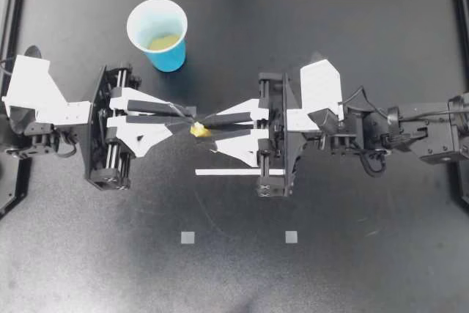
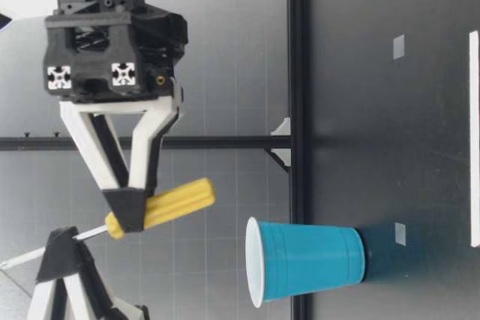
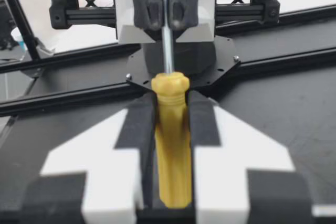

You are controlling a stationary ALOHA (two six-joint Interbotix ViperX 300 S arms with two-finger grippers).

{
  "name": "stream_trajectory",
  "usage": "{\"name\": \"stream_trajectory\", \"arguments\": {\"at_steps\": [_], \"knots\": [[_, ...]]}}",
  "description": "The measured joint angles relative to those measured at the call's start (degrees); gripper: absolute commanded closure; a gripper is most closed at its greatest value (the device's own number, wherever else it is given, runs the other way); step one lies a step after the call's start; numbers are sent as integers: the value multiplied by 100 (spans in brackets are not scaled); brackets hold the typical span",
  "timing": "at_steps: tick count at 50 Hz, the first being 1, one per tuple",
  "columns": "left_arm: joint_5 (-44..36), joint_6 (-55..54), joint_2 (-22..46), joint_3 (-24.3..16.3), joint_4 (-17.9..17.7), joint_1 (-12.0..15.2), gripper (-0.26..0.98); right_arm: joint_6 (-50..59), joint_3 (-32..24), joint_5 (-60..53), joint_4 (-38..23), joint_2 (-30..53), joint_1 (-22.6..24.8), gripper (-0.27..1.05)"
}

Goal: Pick up the screwdriver with the right arm, hand it over to the left arm then place it into the cup.

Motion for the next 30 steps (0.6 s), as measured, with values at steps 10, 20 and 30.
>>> {"name": "stream_trajectory", "arguments": {"at_steps": [10,20,30], "knots": [[0,9,0,0,0,0,65,26,0,0,26,9,-9,36],[0,185,0,44,-35,-9,65,70,0,0,211,0,-9,5],[18,756,-35,229,-545,97,65,35,167,0,281,-316,-18,6]]}}
